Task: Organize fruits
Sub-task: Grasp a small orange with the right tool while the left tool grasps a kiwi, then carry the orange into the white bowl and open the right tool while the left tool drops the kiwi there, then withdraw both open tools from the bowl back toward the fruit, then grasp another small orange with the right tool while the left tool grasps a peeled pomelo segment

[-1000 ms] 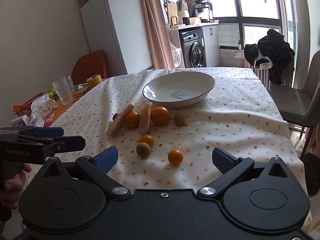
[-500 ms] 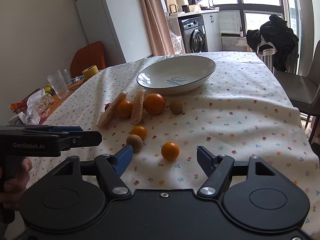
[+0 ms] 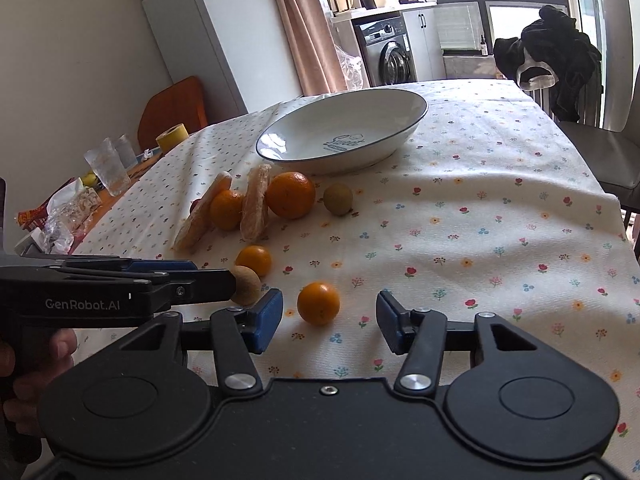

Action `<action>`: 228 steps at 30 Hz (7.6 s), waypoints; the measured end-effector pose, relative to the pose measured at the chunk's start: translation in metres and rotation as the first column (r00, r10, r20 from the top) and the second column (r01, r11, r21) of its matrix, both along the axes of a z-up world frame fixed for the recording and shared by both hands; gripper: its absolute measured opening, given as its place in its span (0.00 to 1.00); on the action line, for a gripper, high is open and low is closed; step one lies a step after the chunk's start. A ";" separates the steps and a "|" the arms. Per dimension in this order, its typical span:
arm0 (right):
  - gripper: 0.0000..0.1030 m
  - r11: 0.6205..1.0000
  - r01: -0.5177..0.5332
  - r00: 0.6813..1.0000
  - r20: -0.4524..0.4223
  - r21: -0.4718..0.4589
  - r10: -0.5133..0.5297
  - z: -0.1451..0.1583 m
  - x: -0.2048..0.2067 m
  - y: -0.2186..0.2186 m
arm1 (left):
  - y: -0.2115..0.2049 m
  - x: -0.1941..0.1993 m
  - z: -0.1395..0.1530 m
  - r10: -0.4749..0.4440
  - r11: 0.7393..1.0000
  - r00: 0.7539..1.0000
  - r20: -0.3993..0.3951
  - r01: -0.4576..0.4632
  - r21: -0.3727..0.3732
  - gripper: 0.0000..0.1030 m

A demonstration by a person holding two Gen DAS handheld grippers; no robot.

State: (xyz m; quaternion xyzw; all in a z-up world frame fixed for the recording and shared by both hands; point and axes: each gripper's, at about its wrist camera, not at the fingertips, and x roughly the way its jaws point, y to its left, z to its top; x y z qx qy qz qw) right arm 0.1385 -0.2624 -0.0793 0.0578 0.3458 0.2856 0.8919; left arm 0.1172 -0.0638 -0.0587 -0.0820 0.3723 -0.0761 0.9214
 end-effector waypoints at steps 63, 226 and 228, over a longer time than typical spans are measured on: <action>0.22 0.995 -0.082 0.980 0.186 0.060 0.070 0.046 0.032 0.040 | 0.044 0.022 0.040 0.097 0.995 0.985 0.145 -0.101 0.019 0.22; 0.57 0.997 -0.077 0.997 0.028 0.007 0.077 0.005 0.018 0.066 | 0.092 0.002 0.003 0.157 0.987 0.986 0.063 -0.155 -0.043 0.54; 0.50 0.997 -0.081 0.997 0.013 0.003 0.081 0.001 0.020 0.069 | 0.092 0.004 0.001 0.156 0.987 0.986 0.060 -0.154 -0.043 0.54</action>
